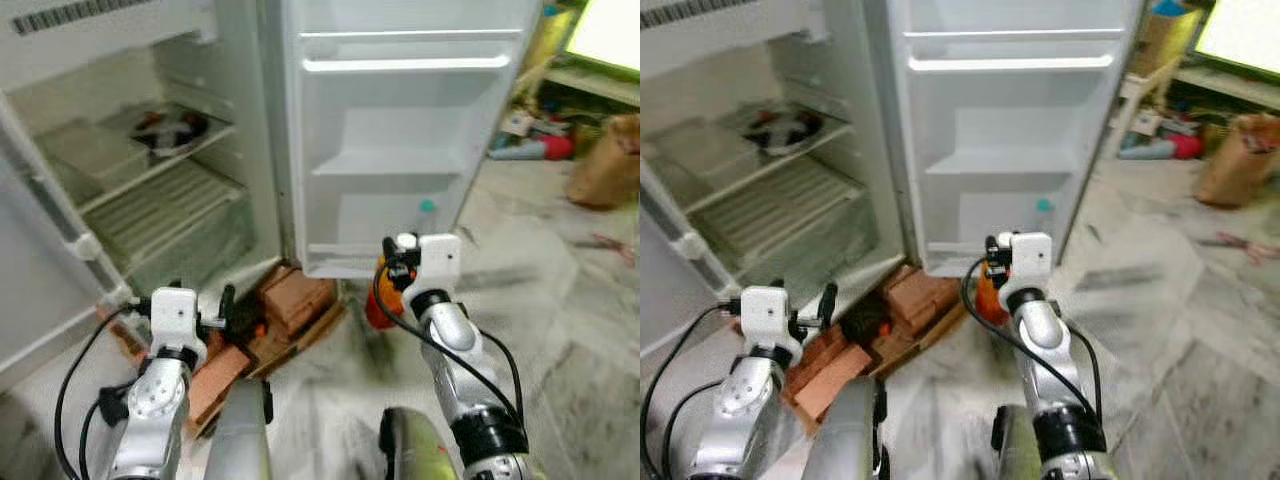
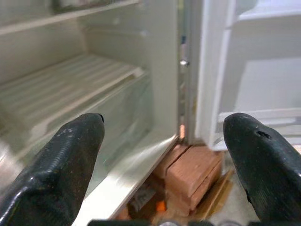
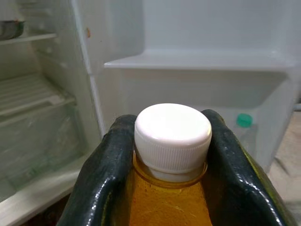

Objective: Restocking fridge

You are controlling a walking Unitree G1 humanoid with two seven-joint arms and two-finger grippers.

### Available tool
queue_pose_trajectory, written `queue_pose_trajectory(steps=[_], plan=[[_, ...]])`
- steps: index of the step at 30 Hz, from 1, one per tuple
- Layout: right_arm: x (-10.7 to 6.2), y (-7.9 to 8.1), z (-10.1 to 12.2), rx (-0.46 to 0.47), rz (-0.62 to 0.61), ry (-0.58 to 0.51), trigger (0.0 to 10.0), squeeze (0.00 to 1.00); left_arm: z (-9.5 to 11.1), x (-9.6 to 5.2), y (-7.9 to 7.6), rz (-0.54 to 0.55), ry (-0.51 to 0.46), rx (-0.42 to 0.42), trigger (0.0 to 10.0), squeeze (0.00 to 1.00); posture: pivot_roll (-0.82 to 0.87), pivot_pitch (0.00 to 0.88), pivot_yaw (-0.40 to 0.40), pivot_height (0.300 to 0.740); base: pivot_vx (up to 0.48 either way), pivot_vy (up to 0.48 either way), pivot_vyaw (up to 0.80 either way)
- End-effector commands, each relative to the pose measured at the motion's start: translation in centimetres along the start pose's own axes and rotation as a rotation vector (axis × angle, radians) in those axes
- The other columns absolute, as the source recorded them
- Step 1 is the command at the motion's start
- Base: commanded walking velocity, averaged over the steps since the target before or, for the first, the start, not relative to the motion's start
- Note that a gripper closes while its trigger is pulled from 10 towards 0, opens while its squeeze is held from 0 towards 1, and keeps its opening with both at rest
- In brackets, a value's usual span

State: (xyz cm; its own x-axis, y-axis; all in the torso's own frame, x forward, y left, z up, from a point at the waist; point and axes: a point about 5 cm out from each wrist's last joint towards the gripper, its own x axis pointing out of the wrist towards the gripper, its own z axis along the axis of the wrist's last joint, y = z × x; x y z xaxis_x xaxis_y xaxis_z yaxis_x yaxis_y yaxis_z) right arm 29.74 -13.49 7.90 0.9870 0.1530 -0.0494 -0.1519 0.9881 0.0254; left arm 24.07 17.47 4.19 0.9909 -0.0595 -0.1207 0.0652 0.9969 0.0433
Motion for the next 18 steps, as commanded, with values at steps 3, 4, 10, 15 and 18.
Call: queue_pose_trajectory(steps=[3, 4, 10, 15, 18], plan=[[0.26, -0.93, 0.96, -0.024, -0.026, -0.043, 10.0, 0.0, 0.65, 0.39, -0.39, -0.016, -0.025, 0.002, 10.0, 0.0, -0.02, 0.0, 0.024, 0.632, 0.301, 0.0, 0.0], [0.31, -0.91, 1.03, -0.025, -0.025, -0.046, 10.0, 0.0, 0.66, 0.39, -0.42, -0.016, -0.026, 0.001, 10.0, 0.0, -0.02, 0.0, 0.025, 0.632, 0.3, 0.0, 0.0], [0.45, -0.93, 1.3, -0.034, -0.025, -0.058, 10.0, 0.0, 0.65, 0.44, -0.48, -0.017, -0.027, -0.001, 10.0, 0.0, -0.02, 0.0, 0.023, 0.632, 0.298, 0.0, 0.0], [0.5, -0.91, 1.33, -0.035, -0.017, -0.058, 10.0, 0.0, 0.64, 0.52, -0.53, -0.016, -0.026, -0.003, 10.0, 0.0, -0.02, 0.0, 0.023, 0.632, 0.296, 0.0, 0.0], [0.55, -0.84, 1.35, -0.036, -0.013, -0.06, 10.0, 0.0, 0.64, 0.59, -0.55, -0.016, -0.026, -0.003, 10.0, 0.0, -0.03, 0.0, 0.022, 0.632, 0.298, 0.0, 0.0]])
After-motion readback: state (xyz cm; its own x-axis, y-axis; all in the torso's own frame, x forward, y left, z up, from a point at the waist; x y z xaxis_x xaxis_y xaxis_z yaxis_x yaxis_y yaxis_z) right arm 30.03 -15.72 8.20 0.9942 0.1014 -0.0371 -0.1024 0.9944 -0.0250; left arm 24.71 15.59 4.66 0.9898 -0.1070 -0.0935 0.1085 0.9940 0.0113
